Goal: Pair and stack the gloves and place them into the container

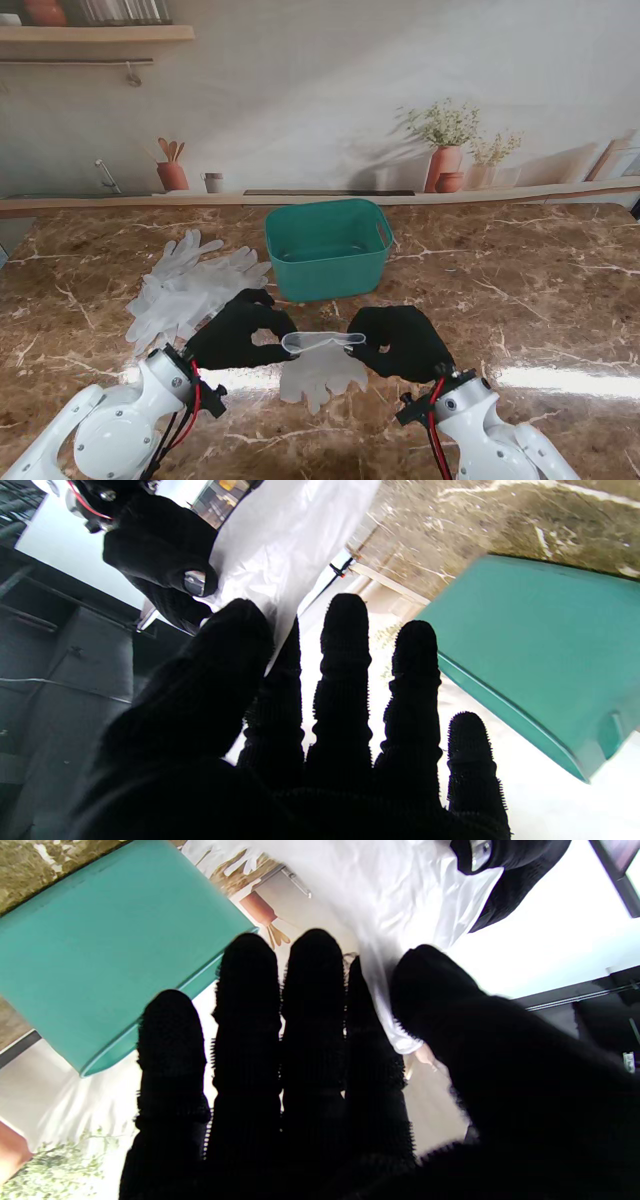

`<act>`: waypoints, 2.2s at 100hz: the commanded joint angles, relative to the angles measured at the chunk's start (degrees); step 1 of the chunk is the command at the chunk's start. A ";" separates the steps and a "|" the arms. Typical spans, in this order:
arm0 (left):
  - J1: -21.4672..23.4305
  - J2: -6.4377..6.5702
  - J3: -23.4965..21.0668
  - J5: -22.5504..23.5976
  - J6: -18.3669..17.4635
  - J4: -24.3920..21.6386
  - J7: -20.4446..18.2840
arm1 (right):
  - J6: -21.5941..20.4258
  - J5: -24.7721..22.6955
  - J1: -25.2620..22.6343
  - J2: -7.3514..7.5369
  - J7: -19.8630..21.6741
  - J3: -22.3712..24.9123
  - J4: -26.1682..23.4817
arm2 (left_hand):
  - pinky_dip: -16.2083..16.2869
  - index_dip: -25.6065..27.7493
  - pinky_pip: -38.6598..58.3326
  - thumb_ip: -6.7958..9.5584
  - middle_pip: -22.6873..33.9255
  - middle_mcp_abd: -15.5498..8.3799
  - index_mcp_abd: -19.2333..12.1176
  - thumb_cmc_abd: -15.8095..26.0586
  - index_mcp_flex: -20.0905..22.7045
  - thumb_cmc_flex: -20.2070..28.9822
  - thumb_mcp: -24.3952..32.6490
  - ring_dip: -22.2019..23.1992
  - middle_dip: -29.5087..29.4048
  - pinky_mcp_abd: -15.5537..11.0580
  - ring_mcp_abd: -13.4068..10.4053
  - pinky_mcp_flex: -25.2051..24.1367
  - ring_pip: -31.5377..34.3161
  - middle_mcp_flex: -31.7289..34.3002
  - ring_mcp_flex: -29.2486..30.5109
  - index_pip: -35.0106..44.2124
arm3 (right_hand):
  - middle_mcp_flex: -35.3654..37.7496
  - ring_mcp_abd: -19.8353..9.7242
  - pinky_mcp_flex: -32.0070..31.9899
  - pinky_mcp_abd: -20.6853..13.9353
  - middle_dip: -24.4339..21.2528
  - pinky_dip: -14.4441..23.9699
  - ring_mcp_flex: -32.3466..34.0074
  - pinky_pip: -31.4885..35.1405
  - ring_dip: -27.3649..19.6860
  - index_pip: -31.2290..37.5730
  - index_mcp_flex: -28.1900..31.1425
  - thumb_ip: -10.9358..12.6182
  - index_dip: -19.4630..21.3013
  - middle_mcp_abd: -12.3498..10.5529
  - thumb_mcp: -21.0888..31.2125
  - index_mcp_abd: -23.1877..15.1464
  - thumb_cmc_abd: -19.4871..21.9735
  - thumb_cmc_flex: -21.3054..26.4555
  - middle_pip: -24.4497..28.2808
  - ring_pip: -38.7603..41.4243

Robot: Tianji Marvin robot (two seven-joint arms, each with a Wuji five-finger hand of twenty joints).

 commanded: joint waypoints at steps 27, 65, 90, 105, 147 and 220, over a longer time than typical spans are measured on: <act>4.86 2.05 -1.58 -4.39 -3.19 -5.78 -7.38 | -5.76 2.16 -8.81 1.66 7.48 6.22 -6.55 | -2.27 -0.18 3.46 -2.01 1.44 2.05 4.47 0.42 3.99 -0.80 4.12 1.17 -7.75 1.06 0.91 -0.11 4.46 6.78 6.04 1.78 | 6.17 0.75 4.96 0.75 -1.10 1.54 7.01 4.62 0.85 3.44 3.13 0.00 -2.48 1.71 3.90 1.40 -4.88 -0.59 -0.66 1.53; 6.10 3.92 -1.40 -11.47 -2.67 -6.50 -16.09 | -4.64 12.35 -11.94 3.30 18.34 8.53 -8.37 | -2.94 -1.45 4.65 -2.62 3.14 3.58 7.73 2.86 5.64 -2.05 5.42 1.13 -9.66 2.22 2.07 0.80 6.34 8.29 6.75 2.89 | 7.23 1.45 8.64 0.90 -1.90 0.86 9.56 6.61 1.22 4.17 3.07 -0.07 -3.60 2.48 2.91 3.38 -3.64 -0.65 1.12 2.89; 1.82 3.87 0.62 -10.22 1.73 -1.79 -17.24 | 4.28 15.00 -4.90 3.75 22.06 5.15 -3.32 | -2.53 -1.03 5.54 -2.35 3.50 3.89 8.28 3.65 5.31 -1.97 5.11 1.23 -9.79 2.89 2.41 1.12 6.57 7.66 5.96 2.75 | 6.96 1.45 8.02 0.63 -3.16 -0.07 9.23 6.71 0.59 4.09 2.74 0.27 -4.12 2.42 1.75 3.32 -2.56 -0.53 1.34 2.67; -2.78 3.03 3.86 -5.85 4.36 3.11 -13.59 | 8.53 13.59 1.30 3.53 21.37 1.81 2.24 | -2.13 -0.58 6.16 -2.02 3.70 3.74 7.69 3.84 4.79 -1.82 4.92 1.18 -9.76 3.37 2.43 1.20 6.40 7.03 5.43 2.76 | 6.72 1.15 6.46 0.14 -3.65 -0.34 8.58 6.49 0.13 3.83 2.12 0.45 -4.02 1.87 1.17 2.49 -1.30 -0.82 0.52 1.58; -15.80 -0.62 15.75 7.19 12.67 17.78 3.71 | 11.64 9.47 16.21 1.75 13.33 -7.28 18.65 | 1.79 0.45 12.10 -1.69 4.44 2.86 3.80 4.27 3.54 -2.40 3.38 1.73 -8.56 3.86 2.60 2.97 6.49 4.87 3.87 2.29 | 5.00 0.23 3.22 -0.19 -2.75 -0.31 5.62 5.54 0.90 3.08 1.26 0.45 -2.47 1.28 1.19 0.35 0.35 -1.79 0.42 1.81; -30.46 -3.91 30.85 15.54 25.08 34.15 16.12 | 14.04 -6.06 33.12 -1.78 -9.80 -21.32 43.52 | 2.27 -4.98 17.91 -1.62 4.00 1.91 2.27 3.08 2.53 -2.86 2.26 1.17 -7.90 3.49 1.85 5.07 6.68 2.96 3.09 2.25 | 4.56 -1.03 3.14 -0.71 -1.55 -0.05 4.97 5.35 1.39 2.61 1.40 -0.50 -1.36 0.16 2.10 -1.42 0.59 -3.11 1.64 3.38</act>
